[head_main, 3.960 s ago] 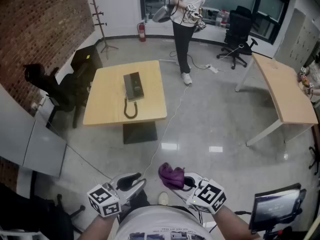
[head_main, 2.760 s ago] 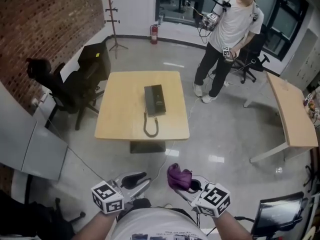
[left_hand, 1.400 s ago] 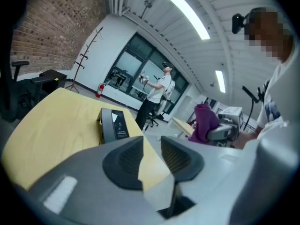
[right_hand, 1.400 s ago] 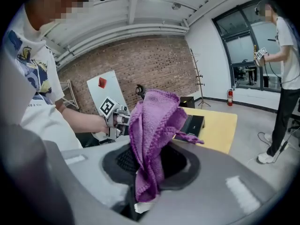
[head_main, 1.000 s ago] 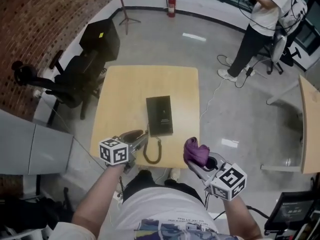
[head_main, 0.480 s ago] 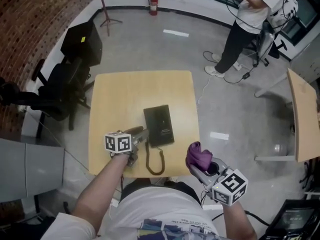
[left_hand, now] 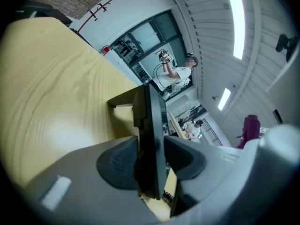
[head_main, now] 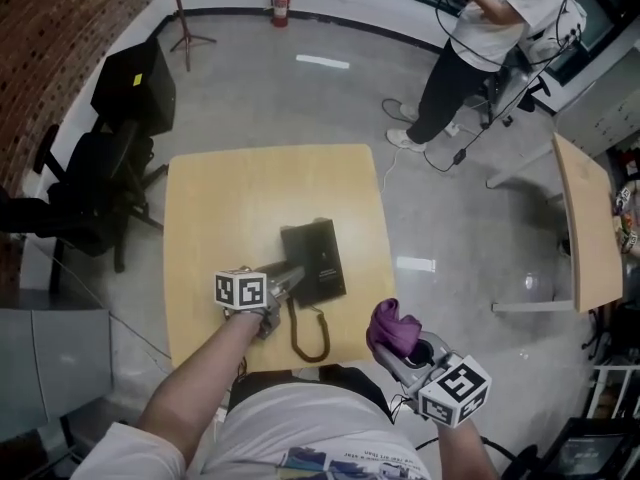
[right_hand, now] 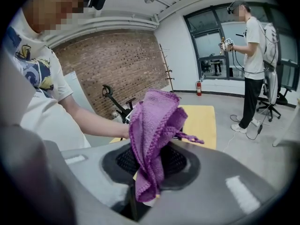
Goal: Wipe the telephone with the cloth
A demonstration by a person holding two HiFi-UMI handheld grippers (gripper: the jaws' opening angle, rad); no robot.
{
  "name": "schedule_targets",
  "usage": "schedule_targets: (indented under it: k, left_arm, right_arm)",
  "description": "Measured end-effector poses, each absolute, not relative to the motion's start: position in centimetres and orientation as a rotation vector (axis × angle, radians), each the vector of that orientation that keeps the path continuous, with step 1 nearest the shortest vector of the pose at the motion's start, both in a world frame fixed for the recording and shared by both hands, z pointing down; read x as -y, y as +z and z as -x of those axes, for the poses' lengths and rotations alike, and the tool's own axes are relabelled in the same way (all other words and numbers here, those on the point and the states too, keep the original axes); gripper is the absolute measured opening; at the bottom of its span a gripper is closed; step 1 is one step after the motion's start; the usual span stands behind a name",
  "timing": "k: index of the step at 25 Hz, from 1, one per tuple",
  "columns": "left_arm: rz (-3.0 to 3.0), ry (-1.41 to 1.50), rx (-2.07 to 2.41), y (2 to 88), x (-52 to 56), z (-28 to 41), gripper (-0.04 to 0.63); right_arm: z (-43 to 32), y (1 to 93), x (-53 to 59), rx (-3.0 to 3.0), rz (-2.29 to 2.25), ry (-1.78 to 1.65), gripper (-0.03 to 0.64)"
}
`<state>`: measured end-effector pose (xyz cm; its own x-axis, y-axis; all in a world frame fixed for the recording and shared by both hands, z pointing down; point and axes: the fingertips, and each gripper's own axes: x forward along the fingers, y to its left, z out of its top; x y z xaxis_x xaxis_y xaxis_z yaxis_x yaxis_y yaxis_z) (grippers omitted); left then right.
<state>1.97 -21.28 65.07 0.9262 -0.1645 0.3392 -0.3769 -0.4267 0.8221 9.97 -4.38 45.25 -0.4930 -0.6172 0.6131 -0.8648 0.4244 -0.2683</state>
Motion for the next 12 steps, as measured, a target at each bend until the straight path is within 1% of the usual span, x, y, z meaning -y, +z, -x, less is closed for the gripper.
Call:
schedule_targets:
  k: [1, 2, 6, 12]
  left_arm:
    - [-2.015, 0.253, 0.378, 65.13, 21.30, -2.11, 0.166]
    - [-2.013, 0.254, 0.369, 65.14, 21.28, -2.24, 0.148]
    - [-2.011, 0.251, 0.359, 64.79, 21.06, -2.50, 0.141]
    - [-2.014, 0.260, 0.388, 64.50, 21.03, -2.43, 0.114]
  right_arm:
    - [-9.83, 45.25, 4.35, 2.249, -1.267, 0.796, 0.089]
    - [-9.72, 45.23, 4.29, 2.240, -1.273, 0.800, 0.091]
    - [-9.58, 45.04, 3.97, 2.222, -1.295, 0.812, 0.091]
    - [-9.37, 44.99, 3.80, 2.220, -1.303, 0.816, 0.091]
